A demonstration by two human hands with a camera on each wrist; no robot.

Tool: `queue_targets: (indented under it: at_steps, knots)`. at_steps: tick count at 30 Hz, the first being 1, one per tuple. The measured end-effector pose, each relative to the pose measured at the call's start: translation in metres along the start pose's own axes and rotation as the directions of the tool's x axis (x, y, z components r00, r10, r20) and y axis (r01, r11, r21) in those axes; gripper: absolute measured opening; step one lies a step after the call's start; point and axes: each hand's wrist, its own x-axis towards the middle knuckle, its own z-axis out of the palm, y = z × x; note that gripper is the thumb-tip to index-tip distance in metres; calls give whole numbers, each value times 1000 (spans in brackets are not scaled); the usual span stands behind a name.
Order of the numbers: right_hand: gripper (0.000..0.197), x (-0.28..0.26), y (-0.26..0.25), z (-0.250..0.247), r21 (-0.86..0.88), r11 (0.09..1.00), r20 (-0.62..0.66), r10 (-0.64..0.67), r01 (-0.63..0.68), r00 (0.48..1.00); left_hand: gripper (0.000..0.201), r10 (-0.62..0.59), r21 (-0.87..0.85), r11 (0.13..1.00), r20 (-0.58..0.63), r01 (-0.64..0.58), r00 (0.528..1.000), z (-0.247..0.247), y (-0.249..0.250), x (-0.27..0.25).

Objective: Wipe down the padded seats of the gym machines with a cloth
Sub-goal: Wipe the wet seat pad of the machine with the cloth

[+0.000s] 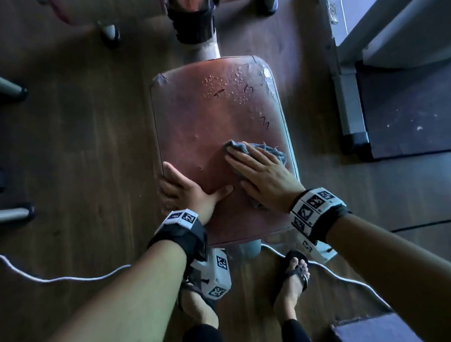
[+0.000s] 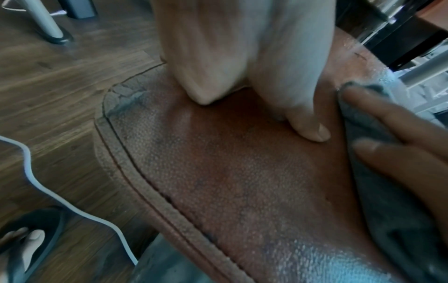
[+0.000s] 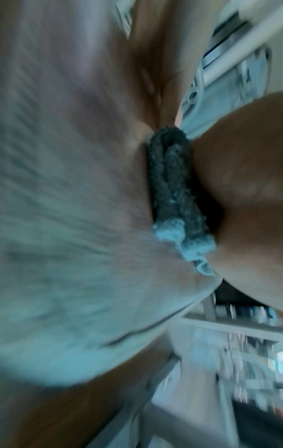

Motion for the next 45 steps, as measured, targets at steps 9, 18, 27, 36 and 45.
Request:
queue_targets:
  at_steps: [9, 18, 27, 36, 45]
  knots:
    - [61, -83, -45, 35, 101, 842, -225, 538, -529, 813, 154, 39, -90, 996, 109, -30, 993, -9, -3, -5]
    - [66, -73, -86, 57, 429, 318, -236, 943, -846, 236, 115, 250, -248, 951, 277, -182, 928, -33, -31, -2]
    - [72, -49, -132, 82, 786, 87, -185, 978, -611, -98, 73, 615, -257, 776, 104, -577, 781, -63, -112, 18]
    - [73, -54, -128, 81, 820, 23, -78, 994, -572, -71, 74, 630, -288, 757, 82, -587, 772, -67, -116, 25]
    - [73, -51, -145, 86, 815, 57, -89, 996, -577, -27, 74, 664, -265, 731, 70, -628, 744, -69, -119, 30]
